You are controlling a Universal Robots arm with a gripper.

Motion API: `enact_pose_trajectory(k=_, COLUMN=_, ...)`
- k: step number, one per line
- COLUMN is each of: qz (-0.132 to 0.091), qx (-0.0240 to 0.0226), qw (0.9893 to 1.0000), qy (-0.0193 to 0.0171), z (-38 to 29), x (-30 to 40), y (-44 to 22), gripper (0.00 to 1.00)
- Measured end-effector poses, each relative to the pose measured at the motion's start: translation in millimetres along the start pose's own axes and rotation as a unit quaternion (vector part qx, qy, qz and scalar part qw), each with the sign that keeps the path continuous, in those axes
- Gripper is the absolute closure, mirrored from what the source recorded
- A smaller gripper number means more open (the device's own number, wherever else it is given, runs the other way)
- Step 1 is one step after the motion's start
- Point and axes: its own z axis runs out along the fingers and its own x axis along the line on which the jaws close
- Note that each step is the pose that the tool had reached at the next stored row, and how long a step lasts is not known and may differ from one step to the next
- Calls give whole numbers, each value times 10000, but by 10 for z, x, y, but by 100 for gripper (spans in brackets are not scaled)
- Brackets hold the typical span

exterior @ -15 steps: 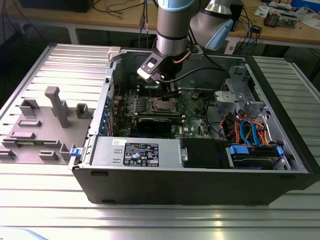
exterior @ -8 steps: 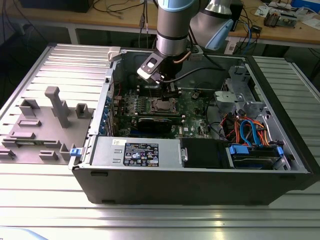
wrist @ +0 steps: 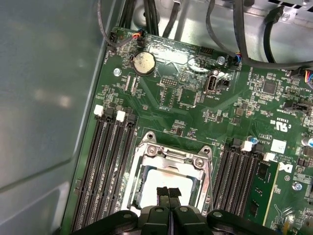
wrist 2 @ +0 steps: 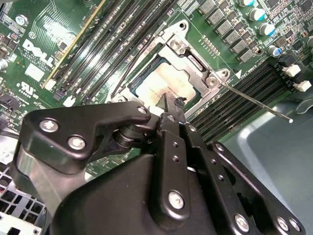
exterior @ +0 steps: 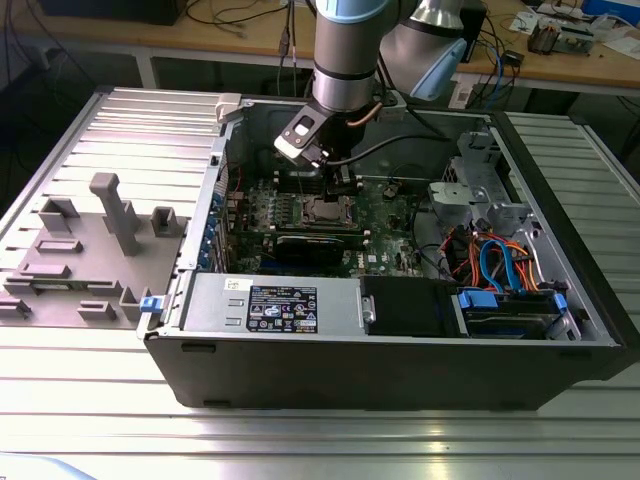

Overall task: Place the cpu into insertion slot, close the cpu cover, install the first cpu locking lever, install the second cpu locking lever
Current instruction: 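Install the first cpu locking lever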

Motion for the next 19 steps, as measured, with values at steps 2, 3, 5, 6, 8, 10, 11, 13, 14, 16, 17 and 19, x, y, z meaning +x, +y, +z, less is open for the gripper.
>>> enact_pose_trajectory(k=2, qz=-147, qx=1, qw=9999, qy=2, z=0, x=0, y=0, gripper=89)
enact_pose_trajectory(k=3, qz=-229, qx=1, qw=9997, qy=3, z=0, x=0, y=0, gripper=89)
enact_pose_trajectory(k=5, qz=-235, qx=2, qw=9997, qy=3, z=0, x=0, y=0, gripper=89)
enact_pose_trajectory(k=6, qz=-237, qx=2, qw=9997, qy=3, z=0, x=0, y=0, gripper=89)
enact_pose_trajectory(k=8, qz=-238, qx=2, qw=9997, qy=3, z=0, x=0, y=0, gripper=89)
enact_pose_trajectory(k=10, qz=-238, qx=1, qw=9997, qy=3, z=0, x=0, y=0, gripper=89)
enact_pose_trajectory(k=11, qz=-238, qx=1, qw=9997, qy=3, z=0, x=0, y=0, gripper=89)
enact_pose_trajectory(k=13, qz=-239, qx=1, qw=9997, qy=3, z=0, x=0, y=0, gripper=89)
enact_pose_trajectory(k=14, qz=-239, qx=2, qw=9997, qy=3, z=0, x=0, y=0, gripper=89)
enact_pose_trajectory(k=16, qz=-239, qx=1, qw=9997, qy=3, z=0, x=0, y=0, gripper=89)
enact_pose_trajectory(k=17, qz=-243, qx=2, qw=9997, qy=3, z=0, x=0, y=0, gripper=89)
enact_pose_trajectory(k=19, qz=-264, qx=2, qw=9997, qy=3, z=0, x=0, y=0, gripper=89)
